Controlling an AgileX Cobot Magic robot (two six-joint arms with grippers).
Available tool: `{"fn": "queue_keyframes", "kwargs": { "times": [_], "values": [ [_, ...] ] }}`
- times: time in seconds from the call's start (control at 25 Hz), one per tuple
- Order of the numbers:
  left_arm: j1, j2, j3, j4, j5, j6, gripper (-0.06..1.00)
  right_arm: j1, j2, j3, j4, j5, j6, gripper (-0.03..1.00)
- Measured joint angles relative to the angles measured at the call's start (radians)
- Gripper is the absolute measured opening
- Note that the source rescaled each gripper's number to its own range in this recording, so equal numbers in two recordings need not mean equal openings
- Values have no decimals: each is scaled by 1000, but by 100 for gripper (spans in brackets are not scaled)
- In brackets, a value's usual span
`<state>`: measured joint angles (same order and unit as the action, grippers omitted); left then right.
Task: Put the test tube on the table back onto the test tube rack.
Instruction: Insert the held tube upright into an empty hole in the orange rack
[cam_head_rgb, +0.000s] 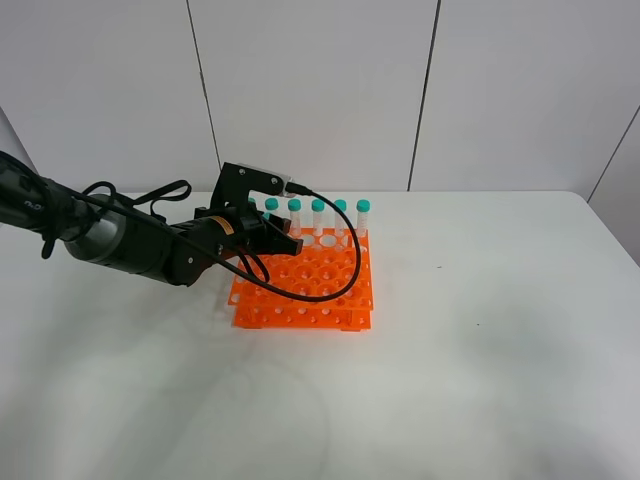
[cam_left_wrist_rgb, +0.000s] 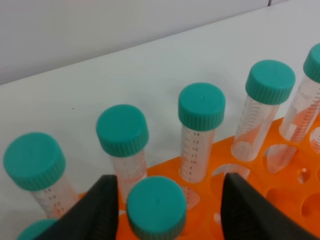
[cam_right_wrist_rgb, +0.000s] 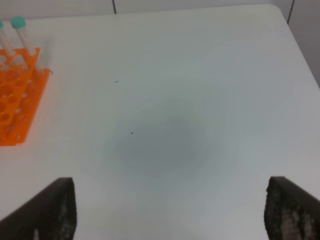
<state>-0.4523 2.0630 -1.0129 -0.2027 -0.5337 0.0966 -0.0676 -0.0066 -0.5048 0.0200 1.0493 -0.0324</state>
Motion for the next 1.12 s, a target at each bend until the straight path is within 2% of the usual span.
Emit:
{"fn": "queue_keyframes", "kwargs": {
  "times": [1.12],
  "values": [
    [-3,-31,0,1,0,-4,37,0,0,0,0,0,0,81]
  ]
}}
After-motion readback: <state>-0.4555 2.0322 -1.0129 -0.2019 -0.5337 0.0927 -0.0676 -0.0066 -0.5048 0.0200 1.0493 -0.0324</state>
